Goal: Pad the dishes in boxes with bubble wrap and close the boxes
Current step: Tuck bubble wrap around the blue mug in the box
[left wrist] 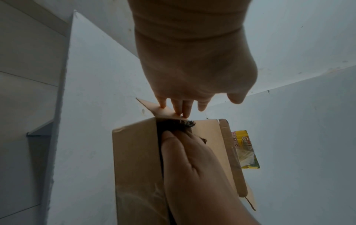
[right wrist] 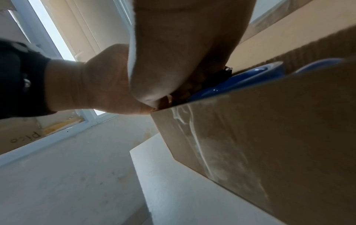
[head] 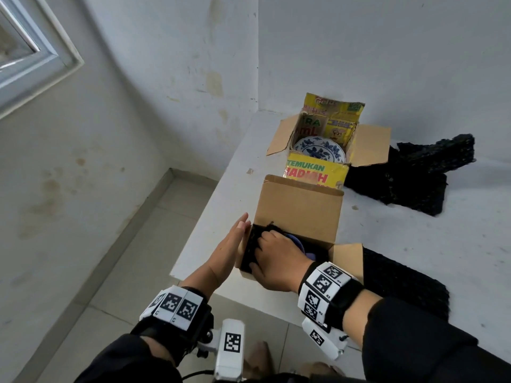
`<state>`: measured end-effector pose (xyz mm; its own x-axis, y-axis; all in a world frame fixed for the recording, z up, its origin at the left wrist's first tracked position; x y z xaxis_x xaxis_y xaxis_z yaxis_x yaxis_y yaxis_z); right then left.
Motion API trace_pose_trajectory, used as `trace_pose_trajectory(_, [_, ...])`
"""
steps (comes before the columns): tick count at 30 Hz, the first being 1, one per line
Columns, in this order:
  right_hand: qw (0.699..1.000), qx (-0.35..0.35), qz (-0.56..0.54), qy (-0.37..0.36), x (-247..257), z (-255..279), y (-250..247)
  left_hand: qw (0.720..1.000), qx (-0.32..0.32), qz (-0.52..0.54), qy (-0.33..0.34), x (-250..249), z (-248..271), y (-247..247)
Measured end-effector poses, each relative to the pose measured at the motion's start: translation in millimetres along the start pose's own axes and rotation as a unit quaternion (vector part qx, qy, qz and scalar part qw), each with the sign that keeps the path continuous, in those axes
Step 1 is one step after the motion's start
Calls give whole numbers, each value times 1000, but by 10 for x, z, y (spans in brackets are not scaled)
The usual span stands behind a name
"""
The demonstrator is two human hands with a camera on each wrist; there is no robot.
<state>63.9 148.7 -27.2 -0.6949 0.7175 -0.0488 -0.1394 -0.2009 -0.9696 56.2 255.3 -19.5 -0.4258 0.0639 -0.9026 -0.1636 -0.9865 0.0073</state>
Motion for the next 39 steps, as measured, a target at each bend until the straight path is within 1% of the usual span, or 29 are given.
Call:
trace_pose_trajectory(4, [1000,21,-13,-12,-25,-37,-24,1000,9,20,-6,14,41,33])
trace_pose_trajectory(6, [998,1,-54,-29,-46,-28,-101,999,14,32,-10,24,49,43])
trace_pose_trajectory(7, [997,-25,-54,-46,-44,-13,-129,999,17,35,-9,32,46,41])
trace_pose_trajectory(10, [997,-62,-6,-55,17,79,-78,999,15,37,-10,68,33,18])
trace_pose_trajectory(15, [996,-44,-24,-79,77,49,60,999,15,49,-15,151,3,-14])
trace_pose_trajectory(18, [990,-77,-37,-108,88,2,63,998,18,50,-17,172,-5,-22])
trace_pose_trajectory(19, [987,-99,-47,-117,84,9,58,998,18,49,-17,173,-4,-20])
trace_pose_trajectory(21, [973,-183,-76,-116,72,67,-2,998,18,57,-13,178,-10,-18])
trace_pose_trajectory(23, [948,-289,-110,-73,27,137,-81,997,16,70,-7,187,-17,-26])
trace_pose_trajectory(24, [941,-315,-116,-38,-1,153,-101,997,16,75,-4,189,-20,-26])
trace_pose_trajectory(25, [942,-317,-110,2,-28,153,-109,997,17,76,-3,192,-21,-26])
trace_pose_trajectory(26, [950,-293,-100,45,-48,137,-99,997,18,76,-2,192,-21,-20])
trace_pose_trajectory(28, [972,-196,-72,109,-39,89,-66,997,19,69,-4,177,-8,-10])
trace_pose_trajectory(29, [980,-150,-56,116,-11,58,-45,998,19,66,-5,158,2,0])
trace_pose_trajectory(30, [986,-119,-38,111,31,35,-20,998,21,67,-4,145,11,8])
trace_pose_trajectory(32, [992,-79,-37,90,114,3,19,997,24,73,-4,119,26,19])
trace_pose_trajectory(34, [992,-60,-82,78,116,17,71,997,21,69,-5,110,36,25])
trace_pose_trajectory(36, [991,-62,-98,70,59,38,93,998,14,61,-5,120,41,33])
trace_pose_trajectory(39, [996,-74,-55,14,18,29,115,998,11,61,-7,135,54,40])
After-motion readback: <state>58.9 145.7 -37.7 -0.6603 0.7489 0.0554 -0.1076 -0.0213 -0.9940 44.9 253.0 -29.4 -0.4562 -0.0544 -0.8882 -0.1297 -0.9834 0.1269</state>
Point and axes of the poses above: each hand's wrist, its own z-axis away from the middle knuckle, its own y-axis out of the palm, x = y × z, the point moved 4 cm from there along -z, towards the middle knuckle, and after that the axes turned 8 degrees about z, right-handed, at the moved point
